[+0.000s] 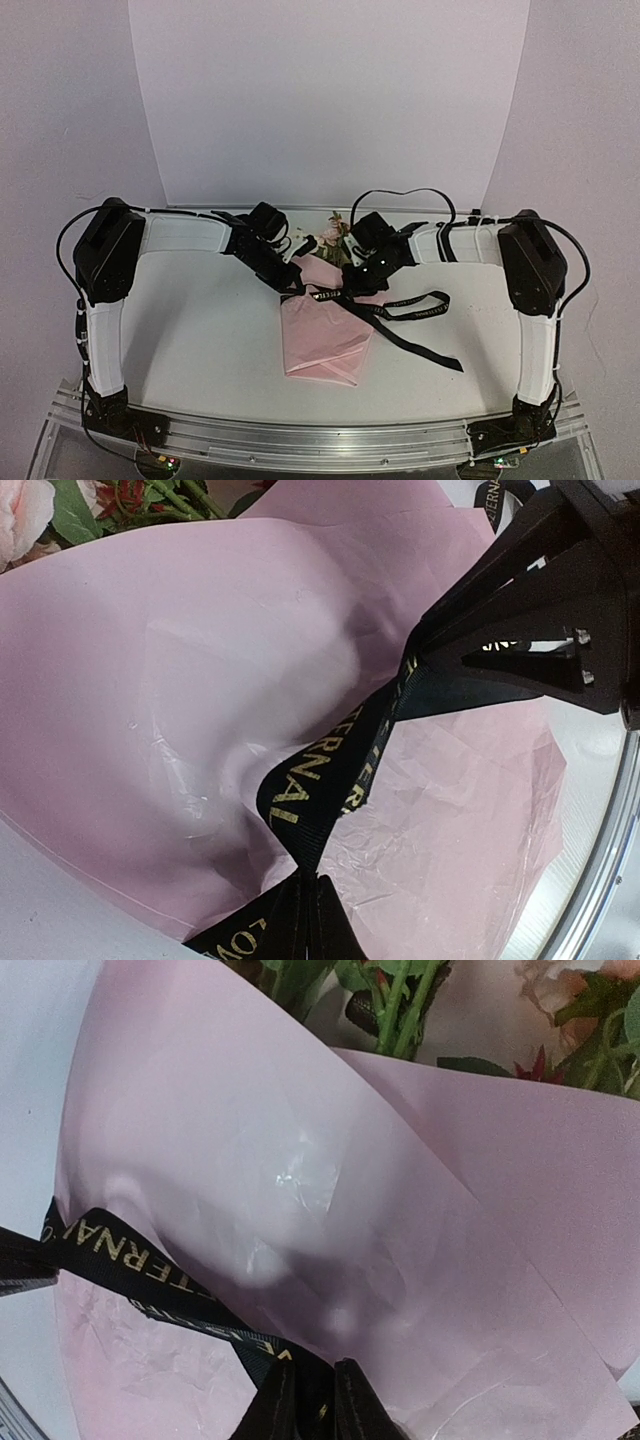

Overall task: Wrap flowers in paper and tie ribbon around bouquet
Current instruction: Cross the ribbon over the folded bouquet.

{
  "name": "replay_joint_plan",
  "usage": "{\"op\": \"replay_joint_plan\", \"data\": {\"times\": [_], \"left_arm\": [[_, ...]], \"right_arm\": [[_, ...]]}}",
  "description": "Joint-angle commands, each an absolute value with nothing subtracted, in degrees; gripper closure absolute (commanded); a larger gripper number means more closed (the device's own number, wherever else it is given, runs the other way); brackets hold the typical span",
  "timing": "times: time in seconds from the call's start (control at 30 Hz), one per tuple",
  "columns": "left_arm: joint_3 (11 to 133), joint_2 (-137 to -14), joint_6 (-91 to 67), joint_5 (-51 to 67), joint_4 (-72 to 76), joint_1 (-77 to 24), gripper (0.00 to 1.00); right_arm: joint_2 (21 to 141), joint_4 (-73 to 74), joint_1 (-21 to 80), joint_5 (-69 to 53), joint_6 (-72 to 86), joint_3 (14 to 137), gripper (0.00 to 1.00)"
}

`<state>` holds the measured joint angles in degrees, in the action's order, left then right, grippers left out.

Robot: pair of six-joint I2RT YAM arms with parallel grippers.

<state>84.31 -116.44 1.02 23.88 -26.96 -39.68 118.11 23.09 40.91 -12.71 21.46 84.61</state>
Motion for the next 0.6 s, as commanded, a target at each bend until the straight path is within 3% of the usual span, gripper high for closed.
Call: {"op": "replay_joint_plan", "data": {"times": [0.0,0.23,0.57], "left_arm": [[86.1,-115.7,0.8,24.5,-25.9,-39.4,1.00],[86.7,-116.2,0.5,25.1,-26.1,-39.4,1.00],[88.8,-117.4,0.5,26.4,-27.8,-39.3,1.00]], "right_arm": [[112.1,21.6,40.9,-7.6,22.7,83.0,0.89],[108.8,22.4,40.9,-3.4,21.4,82.0,0.85],[106.1,28.6,44.2,-2.2,24.7,84.7,0.92]]}}
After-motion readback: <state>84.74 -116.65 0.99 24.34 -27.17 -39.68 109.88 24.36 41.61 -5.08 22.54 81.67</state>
